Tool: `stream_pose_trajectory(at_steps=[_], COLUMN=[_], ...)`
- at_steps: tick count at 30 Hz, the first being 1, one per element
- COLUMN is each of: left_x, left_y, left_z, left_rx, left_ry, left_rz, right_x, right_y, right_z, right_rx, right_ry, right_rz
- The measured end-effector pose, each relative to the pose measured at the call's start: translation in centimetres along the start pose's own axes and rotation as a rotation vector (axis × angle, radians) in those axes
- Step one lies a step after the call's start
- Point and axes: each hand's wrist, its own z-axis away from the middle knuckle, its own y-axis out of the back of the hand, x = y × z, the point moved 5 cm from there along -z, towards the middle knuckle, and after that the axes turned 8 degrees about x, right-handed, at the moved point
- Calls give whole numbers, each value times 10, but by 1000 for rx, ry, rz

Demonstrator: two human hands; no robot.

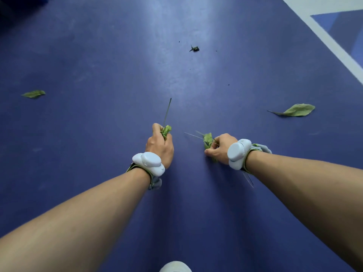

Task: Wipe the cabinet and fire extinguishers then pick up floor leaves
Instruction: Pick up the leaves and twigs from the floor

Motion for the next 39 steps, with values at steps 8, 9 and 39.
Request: stream_pose_trajectory(at_steps=[8, 9, 39], left_x=[42, 49, 66], left_y=[-34, -39, -111], left_z=[3, 2, -21], left_rx=[-98, -106, -562], left_ry=[56, 71, -349], left_rz=[16, 15, -481], right_x=[21, 23, 156], right_y=[71, 84, 180], right_z=[9, 7, -60], right_rx=[-8, 1, 595], right_ry=[-33, -21, -269], right_rz=[-164, -116, -95])
